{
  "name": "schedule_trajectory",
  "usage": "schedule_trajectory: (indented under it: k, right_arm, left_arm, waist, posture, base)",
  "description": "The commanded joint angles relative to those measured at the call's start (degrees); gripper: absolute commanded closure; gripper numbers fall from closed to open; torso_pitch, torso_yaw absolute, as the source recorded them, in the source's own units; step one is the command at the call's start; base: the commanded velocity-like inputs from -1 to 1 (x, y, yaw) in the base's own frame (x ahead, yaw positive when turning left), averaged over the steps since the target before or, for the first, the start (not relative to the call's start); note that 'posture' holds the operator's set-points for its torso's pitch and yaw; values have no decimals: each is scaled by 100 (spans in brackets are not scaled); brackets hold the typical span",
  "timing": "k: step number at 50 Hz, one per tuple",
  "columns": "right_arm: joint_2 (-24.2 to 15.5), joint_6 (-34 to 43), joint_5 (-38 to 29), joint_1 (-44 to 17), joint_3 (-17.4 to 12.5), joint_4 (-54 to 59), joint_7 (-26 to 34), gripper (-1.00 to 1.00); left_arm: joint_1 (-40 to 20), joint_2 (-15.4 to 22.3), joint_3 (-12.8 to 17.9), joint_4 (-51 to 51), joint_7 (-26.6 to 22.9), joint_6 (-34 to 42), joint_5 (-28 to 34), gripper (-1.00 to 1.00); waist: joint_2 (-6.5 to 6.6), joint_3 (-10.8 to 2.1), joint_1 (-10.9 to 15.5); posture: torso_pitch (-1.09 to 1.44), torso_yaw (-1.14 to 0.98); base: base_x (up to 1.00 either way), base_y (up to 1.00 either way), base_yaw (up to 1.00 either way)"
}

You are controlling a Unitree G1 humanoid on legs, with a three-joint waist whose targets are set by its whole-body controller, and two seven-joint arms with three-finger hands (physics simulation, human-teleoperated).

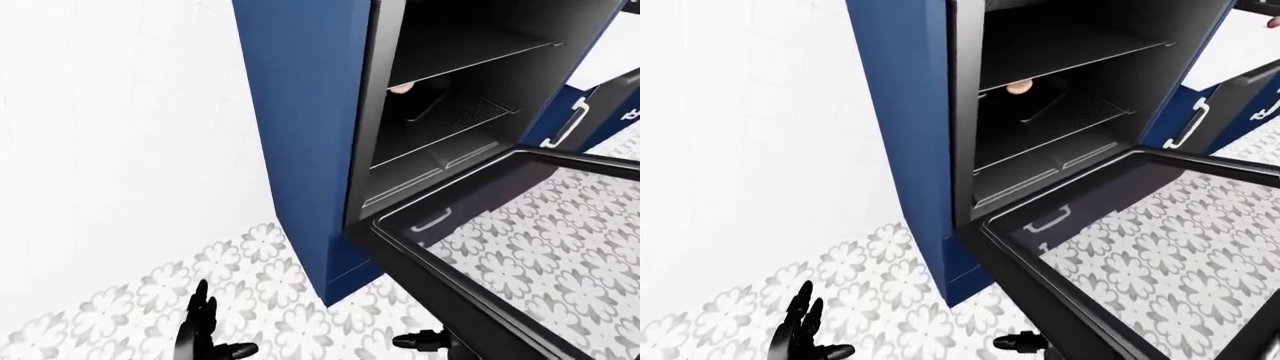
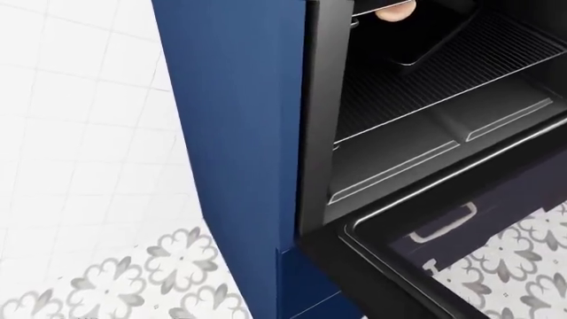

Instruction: Close the oven door.

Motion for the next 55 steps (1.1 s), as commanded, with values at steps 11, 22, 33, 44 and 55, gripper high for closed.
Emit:
schedule_trajectory:
  k: [11,22,33,44,55]
  right_arm:
    - [11,189,943,-111,-424,-149,1050,-100]
    - [33,263,1148,-84,-377,-144,1332,-100]
    - [59,290,1253,-72,-384,-148,1535,-100]
    - [69,293,1340,-54,-393,-151,1696,-100]
    - [73,301,1393,-64,-392,-158,1775,-100]
  left_arm:
    - [-95,60,15,-139,-37,-117,-16,-100]
    - [-74,64,30,-111,-75,-144,-20,-100]
    - [-61,51,21,-124,-52,-152,-7,-100]
    - [-47,46,13,-134,-54,-156,-19,-100]
    - [-64,52,10,-141,-64,-146,-31,-100]
  waist:
    - [-9,-116,-12]
    - [-111,-132,-48]
    - [-101,-89,-47]
    - [435,-49,17]
    - [-80,-114,47]
  posture:
    - [0,0]
    - [0,0]
    - [0,0]
    - [0,0]
    - [0,0]
  base:
    - [0,0,0]
    - [0,0,-11]
    - [0,0,-18]
    - [0,0,-19]
    - [0,0,-19]
